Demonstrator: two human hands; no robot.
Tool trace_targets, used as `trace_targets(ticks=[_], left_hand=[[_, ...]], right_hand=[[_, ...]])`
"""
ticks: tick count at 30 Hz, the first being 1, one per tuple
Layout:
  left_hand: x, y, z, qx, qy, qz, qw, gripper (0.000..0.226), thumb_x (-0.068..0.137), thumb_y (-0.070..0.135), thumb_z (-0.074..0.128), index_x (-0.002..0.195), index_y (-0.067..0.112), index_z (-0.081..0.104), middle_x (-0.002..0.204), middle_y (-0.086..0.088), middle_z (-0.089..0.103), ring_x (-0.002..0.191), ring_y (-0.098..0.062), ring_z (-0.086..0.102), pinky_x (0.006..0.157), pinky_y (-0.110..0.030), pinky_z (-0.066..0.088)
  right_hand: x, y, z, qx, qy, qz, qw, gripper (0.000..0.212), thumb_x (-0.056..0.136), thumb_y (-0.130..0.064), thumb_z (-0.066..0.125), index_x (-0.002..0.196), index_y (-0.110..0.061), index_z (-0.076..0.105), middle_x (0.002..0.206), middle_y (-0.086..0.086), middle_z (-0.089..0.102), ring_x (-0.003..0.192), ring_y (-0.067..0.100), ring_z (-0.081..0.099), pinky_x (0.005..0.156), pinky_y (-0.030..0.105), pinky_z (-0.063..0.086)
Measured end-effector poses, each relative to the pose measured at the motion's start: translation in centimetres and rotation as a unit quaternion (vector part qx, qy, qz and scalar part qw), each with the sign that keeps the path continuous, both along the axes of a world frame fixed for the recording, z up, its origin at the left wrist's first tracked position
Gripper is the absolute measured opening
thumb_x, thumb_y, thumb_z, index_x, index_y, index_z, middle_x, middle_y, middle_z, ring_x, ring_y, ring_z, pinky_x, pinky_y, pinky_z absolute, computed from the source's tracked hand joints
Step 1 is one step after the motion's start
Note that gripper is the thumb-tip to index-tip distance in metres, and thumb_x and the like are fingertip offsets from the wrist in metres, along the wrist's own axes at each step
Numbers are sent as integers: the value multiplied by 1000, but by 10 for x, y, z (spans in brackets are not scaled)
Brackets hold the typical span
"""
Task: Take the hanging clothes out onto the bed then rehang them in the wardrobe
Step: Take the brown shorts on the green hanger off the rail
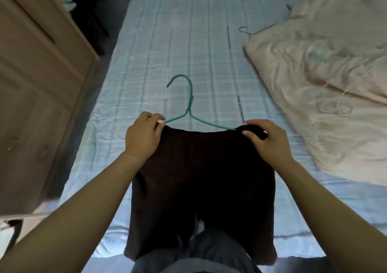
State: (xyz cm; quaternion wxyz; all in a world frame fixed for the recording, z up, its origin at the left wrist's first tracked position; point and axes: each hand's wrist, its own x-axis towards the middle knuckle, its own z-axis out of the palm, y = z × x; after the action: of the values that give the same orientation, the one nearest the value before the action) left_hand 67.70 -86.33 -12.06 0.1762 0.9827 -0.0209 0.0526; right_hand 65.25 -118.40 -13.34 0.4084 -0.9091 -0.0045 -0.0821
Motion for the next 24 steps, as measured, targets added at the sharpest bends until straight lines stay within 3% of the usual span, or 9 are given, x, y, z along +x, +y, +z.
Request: trace_targets(ticks=[3, 7, 9, 13, 17, 20, 24], left_hand=[[5, -2, -27, 35, 87, 55, 994, 47, 94, 43, 47, 136, 22, 47, 133, -12, 50, 118, -31, 49, 91, -46, 43], [-13, -14, -51, 49, 184, 70, 979, 58, 93, 55, 36, 146, 32, 29, 151, -6, 32, 140, -24, 24, 113, -54, 17], [-29, -21, -57, 53, 216, 80, 972, 59, 93, 57, 33, 147, 35, 23, 155, -2, 23, 144, -22, 14, 115, -53, 9], [-55, -33, -63, 46, 238, 107, 964, 64, 89, 65, 28, 147, 38, 19, 157, 2, 17, 145, -19, 9, 115, -52, 7], [-86, -46, -57, 20, 198, 126, 972, 79, 77, 72, 13, 144, 35, 31, 153, 1, 28, 142, -19, 21, 113, -52, 15], [-114, -44, -51, -5, 166, 131, 977, 71, 81, 69, 24, 140, 32, 41, 146, -1, 40, 136, -20, 34, 109, -52, 25], [-149, -22, -38, -19, 148, 145, 978, 65, 84, 66, 31, 136, 31, 46, 139, 0, 48, 128, -20, 45, 103, -51, 37]], right_hand=[[35, 3, -35, -79, 57, 45, 994, 37, 86, -29, 66, 121, -19, 61, 122, 0, 60, 112, 17, 54, 95, 22, 39], [53, 17, -62, -164, 122, 137, 969, 53, 89, -40, 59, 135, -14, 49, 137, 9, 50, 124, 26, 47, 104, 40, 37], [44, 25, -69, -214, 158, 164, 950, 58, 91, -47, 50, 140, -18, 41, 146, 8, 40, 133, 25, 38, 109, 46, 30], [24, 39, -69, -272, 199, 207, 919, 63, 94, -56, 34, 146, -22, 27, 154, 3, 23, 142, 22, 18, 115, 50, 13], [3, 55, -58, -276, 199, 259, 904, 74, 89, -66, 19, 147, -22, 24, 156, 3, 18, 144, 23, 10, 114, 51, 6], [-18, 72, -45, -269, 180, 297, 899, 89, 76, -70, 1, 147, -21, 26, 156, 3, 19, 144, 23, 10, 114, 51, 7], [-38, 102, -26, -259, 162, 328, 894, 88, 76, -71, 1, 147, -23, 25, 155, 1, 20, 144, 21, 10, 114, 49, 7]])
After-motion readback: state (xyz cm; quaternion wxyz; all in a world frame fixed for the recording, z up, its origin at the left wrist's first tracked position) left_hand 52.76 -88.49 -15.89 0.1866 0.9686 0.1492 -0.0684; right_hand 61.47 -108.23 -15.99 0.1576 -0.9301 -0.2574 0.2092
